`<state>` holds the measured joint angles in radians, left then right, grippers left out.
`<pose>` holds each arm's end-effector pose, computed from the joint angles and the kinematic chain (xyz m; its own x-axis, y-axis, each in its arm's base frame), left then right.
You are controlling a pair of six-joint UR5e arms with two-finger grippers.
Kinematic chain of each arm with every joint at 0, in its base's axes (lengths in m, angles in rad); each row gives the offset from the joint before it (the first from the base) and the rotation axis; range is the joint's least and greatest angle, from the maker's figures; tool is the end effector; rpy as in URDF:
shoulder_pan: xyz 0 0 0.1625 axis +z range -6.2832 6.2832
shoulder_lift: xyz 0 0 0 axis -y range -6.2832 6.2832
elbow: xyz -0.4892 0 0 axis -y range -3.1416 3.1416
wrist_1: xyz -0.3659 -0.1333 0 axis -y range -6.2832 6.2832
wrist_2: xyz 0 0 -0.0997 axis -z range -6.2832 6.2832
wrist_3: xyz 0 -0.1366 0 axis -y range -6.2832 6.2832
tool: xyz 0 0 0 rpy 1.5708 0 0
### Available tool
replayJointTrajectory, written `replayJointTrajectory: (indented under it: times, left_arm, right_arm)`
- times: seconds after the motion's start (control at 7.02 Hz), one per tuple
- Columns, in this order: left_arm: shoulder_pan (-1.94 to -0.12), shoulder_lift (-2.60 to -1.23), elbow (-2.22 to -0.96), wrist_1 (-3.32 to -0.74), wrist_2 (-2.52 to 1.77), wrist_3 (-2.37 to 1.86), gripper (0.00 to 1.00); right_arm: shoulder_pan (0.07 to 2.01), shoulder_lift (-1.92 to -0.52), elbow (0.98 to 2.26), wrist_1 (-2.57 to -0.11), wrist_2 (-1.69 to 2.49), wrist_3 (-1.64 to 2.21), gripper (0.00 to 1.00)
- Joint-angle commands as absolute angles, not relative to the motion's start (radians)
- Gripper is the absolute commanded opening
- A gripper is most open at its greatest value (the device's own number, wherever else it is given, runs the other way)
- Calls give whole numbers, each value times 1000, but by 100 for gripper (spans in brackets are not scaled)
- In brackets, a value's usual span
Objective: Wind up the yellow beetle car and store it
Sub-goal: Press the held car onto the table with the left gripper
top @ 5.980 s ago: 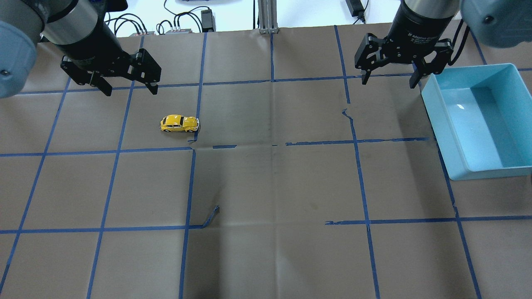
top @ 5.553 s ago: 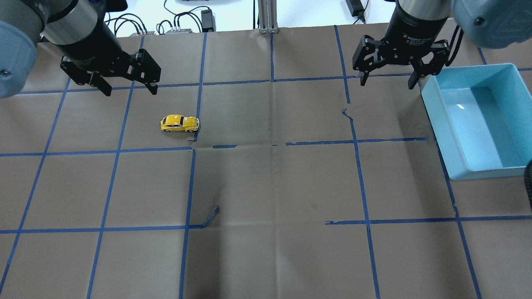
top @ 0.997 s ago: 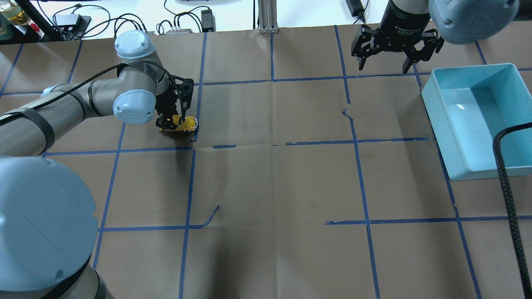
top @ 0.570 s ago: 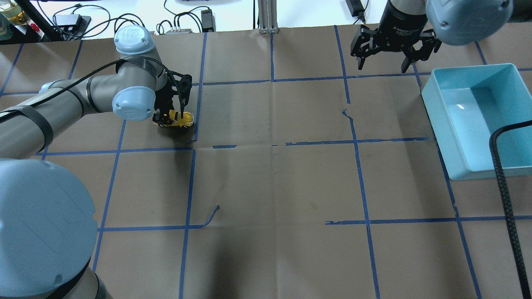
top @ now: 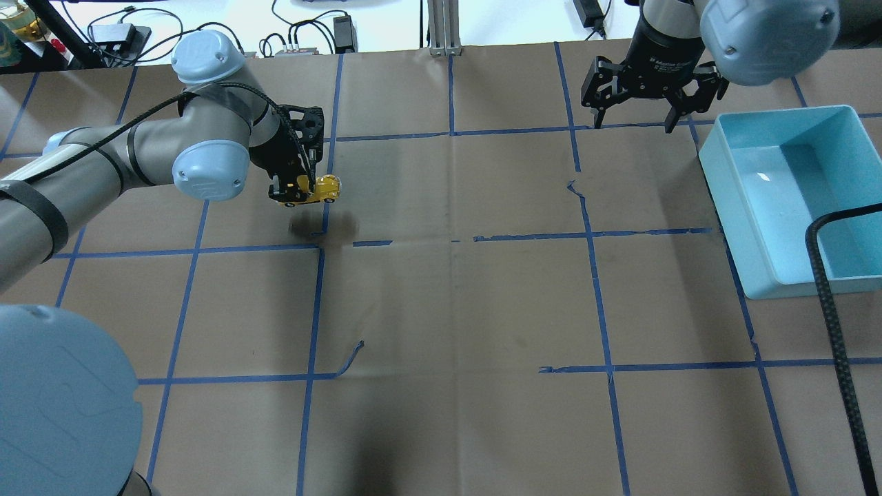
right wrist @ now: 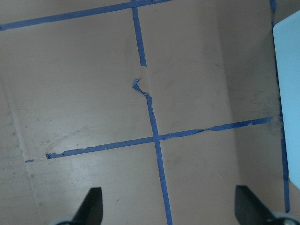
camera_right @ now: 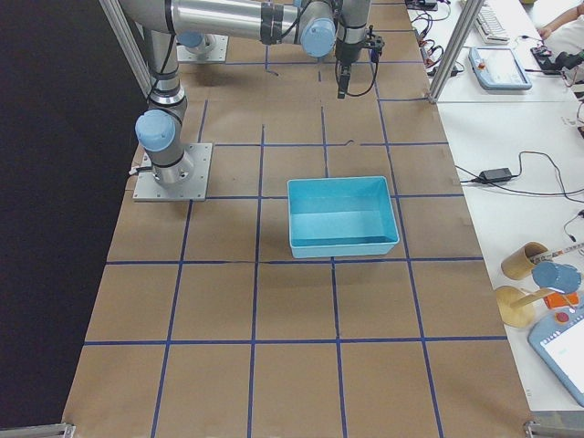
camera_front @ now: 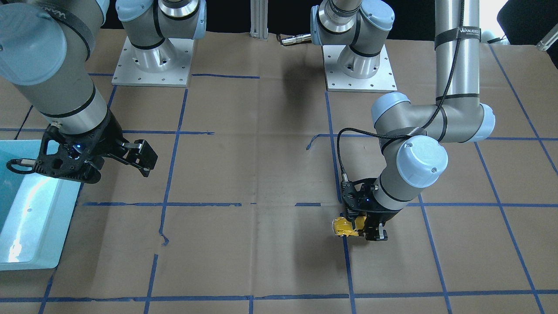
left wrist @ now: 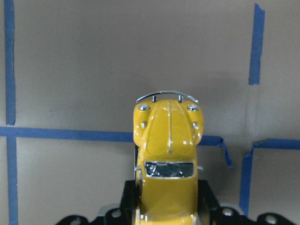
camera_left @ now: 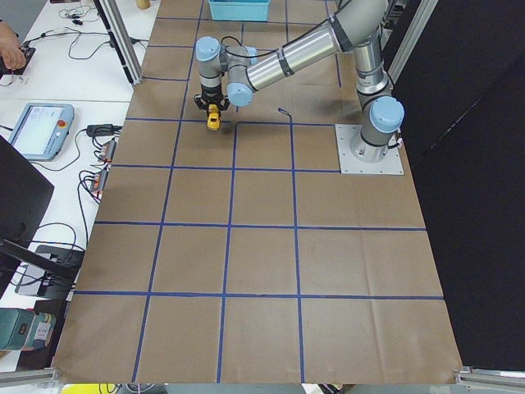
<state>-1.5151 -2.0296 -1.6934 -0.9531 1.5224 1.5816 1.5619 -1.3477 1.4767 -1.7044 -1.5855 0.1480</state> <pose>-0.1048 -0.6338 0.2674 -0.0449 0.9983 -0.0368 0.9979 0.0431 -0.0480 0.1262 -0.5726 0.4564 -0.9876 0.1563 0.0139 0.1562 0.9877 -0.0067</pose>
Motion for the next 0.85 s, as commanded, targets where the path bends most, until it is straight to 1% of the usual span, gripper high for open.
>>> replayJointTrajectory:
  times: [0.0,0.71]
  left_arm:
    - [-1517,-2068,-1694,-959,1522,1598,0]
    - [-1517,-2097,-1680,-974,1528,1643,1]
  right_arm:
    - [1563,-1338,1483,-1712,-1580,147,100]
    - [1562,-1336,1483,-1718,-1577,147,100]
